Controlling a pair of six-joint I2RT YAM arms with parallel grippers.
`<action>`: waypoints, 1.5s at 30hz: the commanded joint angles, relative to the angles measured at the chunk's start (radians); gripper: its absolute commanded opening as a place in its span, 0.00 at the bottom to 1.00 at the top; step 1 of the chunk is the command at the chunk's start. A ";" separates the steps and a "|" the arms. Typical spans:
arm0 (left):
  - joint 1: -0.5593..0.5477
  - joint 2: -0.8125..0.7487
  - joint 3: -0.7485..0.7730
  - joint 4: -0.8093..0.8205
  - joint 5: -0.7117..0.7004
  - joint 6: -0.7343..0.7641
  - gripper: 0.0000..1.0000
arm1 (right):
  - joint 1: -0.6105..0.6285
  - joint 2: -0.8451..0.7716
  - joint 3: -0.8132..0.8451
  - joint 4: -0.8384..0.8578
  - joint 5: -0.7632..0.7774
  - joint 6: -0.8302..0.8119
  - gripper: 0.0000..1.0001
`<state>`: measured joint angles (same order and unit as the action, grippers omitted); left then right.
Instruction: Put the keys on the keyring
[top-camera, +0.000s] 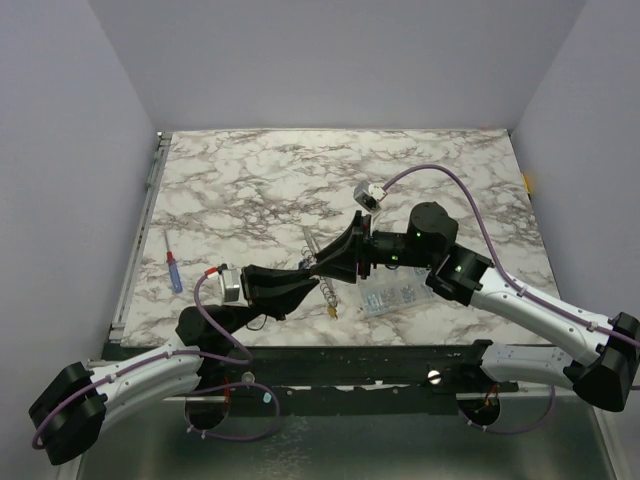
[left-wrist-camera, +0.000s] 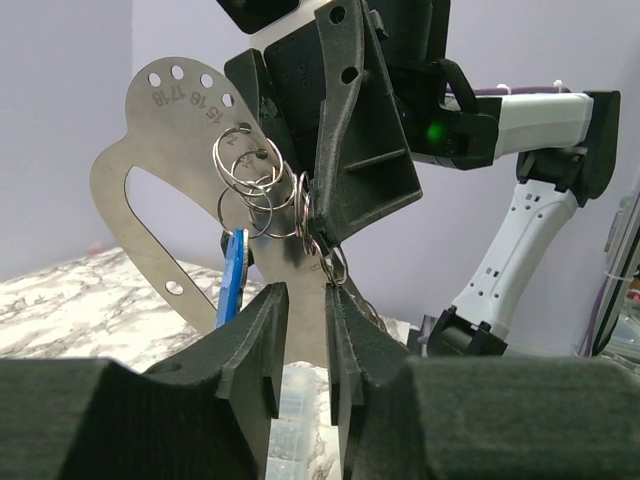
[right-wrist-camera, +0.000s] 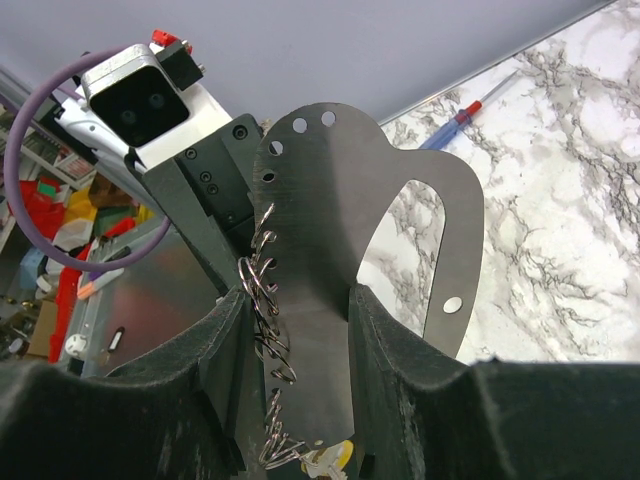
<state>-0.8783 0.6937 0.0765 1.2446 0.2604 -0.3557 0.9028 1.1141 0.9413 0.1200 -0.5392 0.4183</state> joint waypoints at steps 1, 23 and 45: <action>-0.001 -0.012 0.028 0.059 -0.025 -0.013 0.31 | -0.001 0.016 0.003 0.025 -0.033 -0.012 0.18; 0.000 -0.065 0.004 0.060 -0.026 -0.091 0.29 | -0.001 0.022 0.019 0.022 -0.038 -0.021 0.18; 0.001 -0.027 -0.008 0.046 -0.060 -0.137 0.30 | -0.001 -0.022 0.017 0.047 0.039 -0.018 0.18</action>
<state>-0.8783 0.6624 0.0757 1.2892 0.2192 -0.4713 0.8993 1.1179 0.9413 0.1299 -0.5354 0.4068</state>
